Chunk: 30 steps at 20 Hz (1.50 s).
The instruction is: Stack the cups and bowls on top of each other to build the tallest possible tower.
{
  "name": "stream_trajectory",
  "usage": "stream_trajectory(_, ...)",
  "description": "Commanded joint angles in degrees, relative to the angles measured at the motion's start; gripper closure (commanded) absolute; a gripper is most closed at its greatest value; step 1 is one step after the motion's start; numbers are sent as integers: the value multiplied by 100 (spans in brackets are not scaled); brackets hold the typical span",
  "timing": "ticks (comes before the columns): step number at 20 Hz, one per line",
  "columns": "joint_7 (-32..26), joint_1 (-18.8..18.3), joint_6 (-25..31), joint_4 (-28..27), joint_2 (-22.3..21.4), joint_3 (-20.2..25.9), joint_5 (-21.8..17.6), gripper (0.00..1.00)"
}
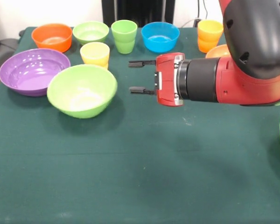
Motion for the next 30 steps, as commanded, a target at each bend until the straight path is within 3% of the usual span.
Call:
stream_trajectory(1, 115, -159, -23, 338, -207, 323, 500, 0)
stream_trajectory(4, 253, -131, -389, 541, -294, 188, 558, 0)
stream_trajectory(5, 548, -100, -741, 735, -381, 117, 558, 0)
stream_trajectory(7, 983, -190, -1119, 1243, -699, 172, 916, 0)
stream_trajectory(10, 1157, -430, -2296, 2504, -1553, 218, 1515, 0)
stream_trajectory(14, 1020, -772, -4108, 3739, -2287, 220, 1908, 0)
stream_trajectory(18, 746, -927, -5021, 4335, -2615, 251, 2253, 0)
stream_trajectory(21, 446, -1017, -5666, 4492, -2629, 233, 2283, 0)
stream_trajectory(25, 272, -1181, -6244, 4622, -2528, 350, 2483, 0)
stream_trajectory(30, 44, -1303, -6564, 4807, -2546, 551, 2805, 0)
